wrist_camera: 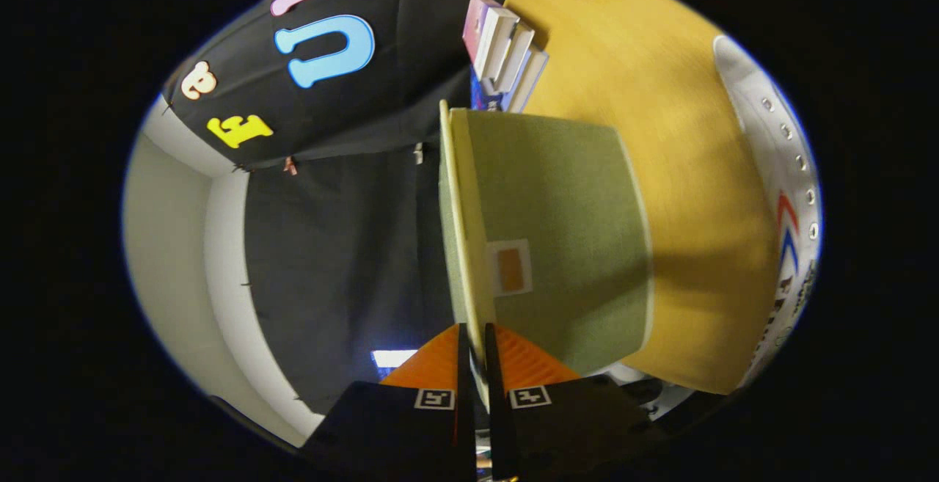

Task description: Open the storage box then place both shoes into the box .Put the left shoe in first, then the right shoe, with the right side of both shoes facing outward in a uniform manner.

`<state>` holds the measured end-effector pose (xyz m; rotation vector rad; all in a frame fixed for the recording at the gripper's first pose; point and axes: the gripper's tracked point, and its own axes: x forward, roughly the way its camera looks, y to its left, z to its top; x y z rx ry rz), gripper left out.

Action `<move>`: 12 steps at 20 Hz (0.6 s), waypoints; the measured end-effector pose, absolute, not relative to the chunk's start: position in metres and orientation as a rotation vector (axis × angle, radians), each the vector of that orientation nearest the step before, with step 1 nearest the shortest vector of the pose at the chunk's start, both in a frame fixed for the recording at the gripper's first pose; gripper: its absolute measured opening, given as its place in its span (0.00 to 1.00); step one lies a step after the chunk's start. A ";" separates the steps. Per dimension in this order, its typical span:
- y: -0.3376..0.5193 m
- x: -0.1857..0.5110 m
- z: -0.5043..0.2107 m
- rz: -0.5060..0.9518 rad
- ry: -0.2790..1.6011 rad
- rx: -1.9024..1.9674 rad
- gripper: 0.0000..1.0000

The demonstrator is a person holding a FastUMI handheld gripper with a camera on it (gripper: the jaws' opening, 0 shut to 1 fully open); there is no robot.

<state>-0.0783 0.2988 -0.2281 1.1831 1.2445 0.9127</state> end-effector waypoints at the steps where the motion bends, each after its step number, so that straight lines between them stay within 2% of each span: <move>1: 0.298 -0.085 -0.221 0.923 1.271 1.184 0.12; 5: 0.311 -0.108 -0.218 0.969 1.386 1.111 0.12; 6: 0.316 -0.108 -0.221 0.955 1.372 1.073 0.12; 7: 0.317 -0.103 -0.221 0.951 1.348 1.035 0.05; 12: 0.326 -0.105 -0.191 0.941 1.321 0.989 0.05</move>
